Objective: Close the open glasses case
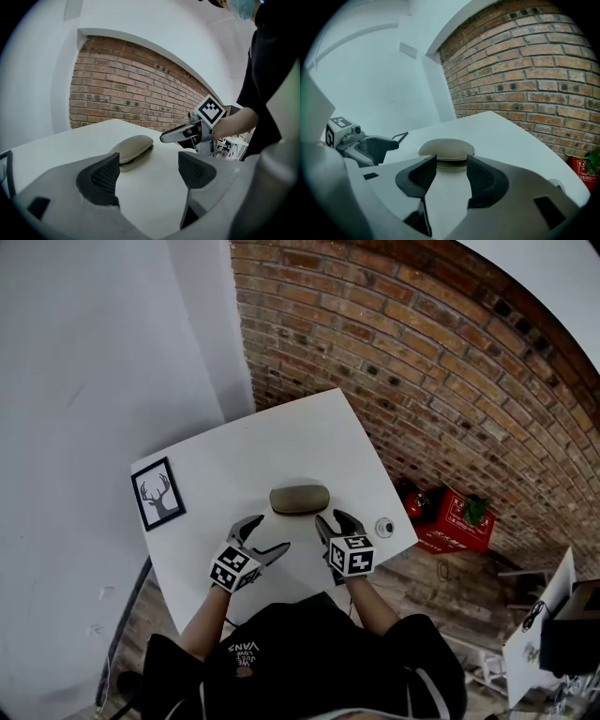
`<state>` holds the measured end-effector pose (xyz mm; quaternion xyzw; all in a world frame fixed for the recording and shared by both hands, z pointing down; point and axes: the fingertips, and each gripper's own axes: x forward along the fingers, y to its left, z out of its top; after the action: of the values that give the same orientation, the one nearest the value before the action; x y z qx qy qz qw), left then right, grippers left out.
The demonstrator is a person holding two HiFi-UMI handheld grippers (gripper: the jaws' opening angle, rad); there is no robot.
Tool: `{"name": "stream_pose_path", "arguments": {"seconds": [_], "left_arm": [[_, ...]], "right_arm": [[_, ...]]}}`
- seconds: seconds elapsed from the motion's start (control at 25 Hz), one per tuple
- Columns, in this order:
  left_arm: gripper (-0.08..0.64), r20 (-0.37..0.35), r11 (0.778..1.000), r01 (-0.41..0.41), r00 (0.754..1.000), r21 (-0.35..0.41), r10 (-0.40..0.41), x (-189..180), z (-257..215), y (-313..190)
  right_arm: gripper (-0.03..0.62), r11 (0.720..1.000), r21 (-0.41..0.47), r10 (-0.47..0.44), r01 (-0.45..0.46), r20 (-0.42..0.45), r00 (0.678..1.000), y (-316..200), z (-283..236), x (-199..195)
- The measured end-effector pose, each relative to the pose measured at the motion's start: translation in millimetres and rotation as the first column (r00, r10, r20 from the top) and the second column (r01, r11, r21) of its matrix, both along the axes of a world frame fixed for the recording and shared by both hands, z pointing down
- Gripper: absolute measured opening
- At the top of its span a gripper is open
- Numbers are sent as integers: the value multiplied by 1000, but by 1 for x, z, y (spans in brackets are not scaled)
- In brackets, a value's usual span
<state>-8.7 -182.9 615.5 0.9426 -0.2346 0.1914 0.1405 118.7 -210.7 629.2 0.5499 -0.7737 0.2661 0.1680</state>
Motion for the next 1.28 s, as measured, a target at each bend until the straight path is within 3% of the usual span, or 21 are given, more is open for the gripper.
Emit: {"name": "stream_pose_path", "arguments": {"seconds": [0.24,0.52,0.84,1.28], "left_arm": [[309,2,998,20,1000,52,-20,-23,-15,12],[176,-27,994,16,1000,110,-13,-48,-33,32],[15,-35,992,-16,999,127,21,-78,-37,65],[11,-36,987,-68,997,145,74,-106,-37,111]], "right_arm": [[81,996,49,72,-71,-26,997,21,-17,-11],[2,986,111,130,-127,-23,991,47,-38,-31],[0,980,142,138,-138,11,990,85,-45,-65],[-2,980,154,116,-124,55,992,135,-45,-110]]}}
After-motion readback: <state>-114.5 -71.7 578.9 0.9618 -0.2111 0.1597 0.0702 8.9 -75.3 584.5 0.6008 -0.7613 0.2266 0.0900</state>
